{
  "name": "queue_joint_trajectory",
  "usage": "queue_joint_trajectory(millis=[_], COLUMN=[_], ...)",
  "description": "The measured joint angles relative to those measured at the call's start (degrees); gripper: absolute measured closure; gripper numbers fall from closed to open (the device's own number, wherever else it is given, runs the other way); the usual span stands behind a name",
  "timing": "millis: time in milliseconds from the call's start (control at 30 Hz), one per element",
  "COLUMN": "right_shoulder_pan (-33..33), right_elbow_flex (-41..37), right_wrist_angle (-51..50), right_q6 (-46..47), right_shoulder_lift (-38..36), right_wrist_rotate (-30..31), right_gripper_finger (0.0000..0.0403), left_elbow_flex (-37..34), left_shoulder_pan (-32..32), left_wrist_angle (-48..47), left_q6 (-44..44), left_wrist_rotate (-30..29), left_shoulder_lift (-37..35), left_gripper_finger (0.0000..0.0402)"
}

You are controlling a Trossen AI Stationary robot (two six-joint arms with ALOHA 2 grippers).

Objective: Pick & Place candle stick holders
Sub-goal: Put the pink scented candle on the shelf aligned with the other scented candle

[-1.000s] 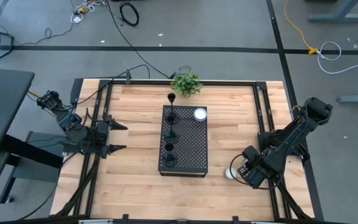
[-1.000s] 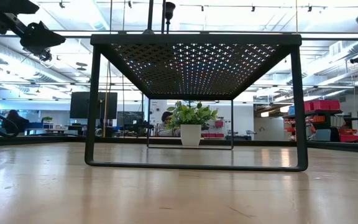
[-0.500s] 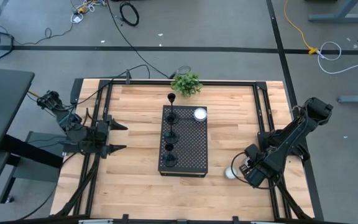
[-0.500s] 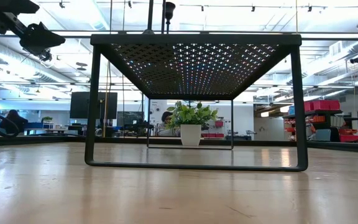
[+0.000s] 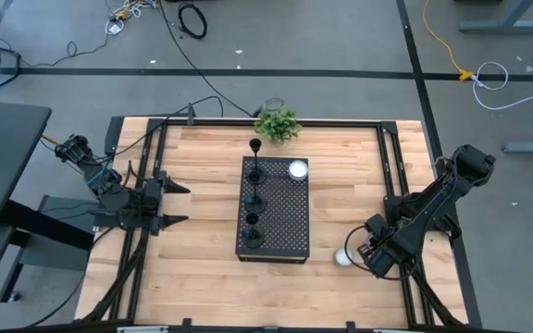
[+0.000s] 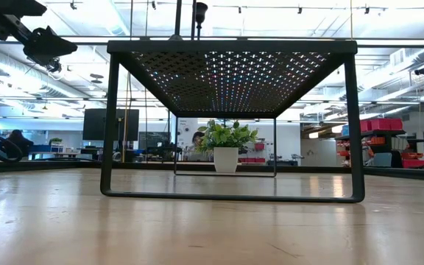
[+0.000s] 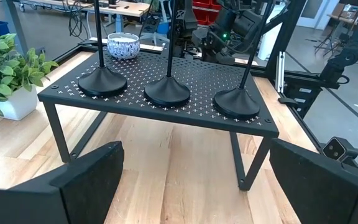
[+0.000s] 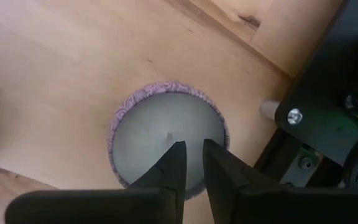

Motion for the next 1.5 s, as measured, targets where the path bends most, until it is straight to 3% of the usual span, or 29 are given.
queue_joint_trajectory(millis=[233,367,467,1500], right_shoulder_pan=[0.0,0.0,0.0,0.0], right_elbow_flex=[1.3,4.4,5.1,2.4], right_wrist_angle=[-1.1,-7.2,-11.2,-7.2], right_q6=[-0.7,-0.9,0.7,2.5], right_shoulder_lift=[0.0,0.0,0.0,0.0], right_wrist_rotate=[2.0,3.3,0.9,0.2], right_gripper_finger=[0.0348,0.0348,0.0348,0.0348], left_elbow_flex=[0.0,0.0,0.0,0.0], left_shoulder_pan=[0.0,0.0,0.0,0.0], left_wrist_angle=[0.0,0.0,0.0,-4.3], left_q6=[0.0,0.0,-0.3,-4.9], left_wrist_rotate=[0.0,0.0,0.0,1.0], left_shoulder_lift=[0.0,0.0,0.0,0.0], left_gripper_finger=[0.0003,0.0003,0.0003,0.0003])
